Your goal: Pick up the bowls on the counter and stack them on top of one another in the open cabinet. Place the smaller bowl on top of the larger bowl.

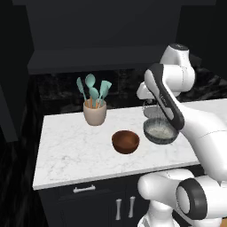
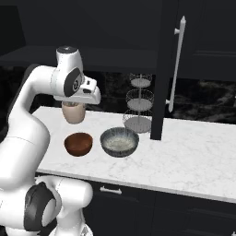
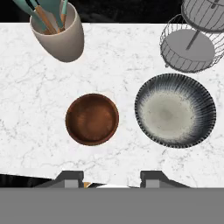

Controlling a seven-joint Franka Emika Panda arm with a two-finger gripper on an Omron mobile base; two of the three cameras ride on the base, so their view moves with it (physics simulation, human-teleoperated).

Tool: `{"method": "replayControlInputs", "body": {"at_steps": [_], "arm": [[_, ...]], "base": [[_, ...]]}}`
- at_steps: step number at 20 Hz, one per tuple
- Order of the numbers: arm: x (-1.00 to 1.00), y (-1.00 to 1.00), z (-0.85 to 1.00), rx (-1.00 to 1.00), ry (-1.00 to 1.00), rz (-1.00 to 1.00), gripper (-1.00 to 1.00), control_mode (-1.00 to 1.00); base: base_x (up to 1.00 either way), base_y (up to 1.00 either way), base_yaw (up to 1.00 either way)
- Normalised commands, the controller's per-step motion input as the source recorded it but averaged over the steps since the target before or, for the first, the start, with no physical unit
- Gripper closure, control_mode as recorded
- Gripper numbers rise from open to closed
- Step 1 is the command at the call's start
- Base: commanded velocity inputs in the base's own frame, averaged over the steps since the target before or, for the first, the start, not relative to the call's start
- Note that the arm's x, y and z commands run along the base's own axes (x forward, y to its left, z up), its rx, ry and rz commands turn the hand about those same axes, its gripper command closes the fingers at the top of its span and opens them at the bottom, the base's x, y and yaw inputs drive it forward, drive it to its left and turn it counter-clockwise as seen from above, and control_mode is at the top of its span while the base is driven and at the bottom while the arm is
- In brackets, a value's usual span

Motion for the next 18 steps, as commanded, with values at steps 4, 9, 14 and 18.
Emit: {"method": "replayControlInputs", "body": {"at_steps": [4,9,14,18], "arm": [[-0.30,0.00,-0.03,0.00,-0.02,0.00,-1.00,-1.00],[-0.90,0.49,-0.64,-0.09,-0.04,0.00,-1.00,-1.00],[-0.12,0.68,-1.00,-0.02,0.39,-0.19,-1.00,-1.00],[0.31,0.04,-0.93,0.07,0.56,-0.37,-1.00,-1.00]], "base": [[0.00,0.00,0.00],[0.00,0.00,0.00],[0.00,0.00,0.00],[0.00,0.00,0.00]]}}
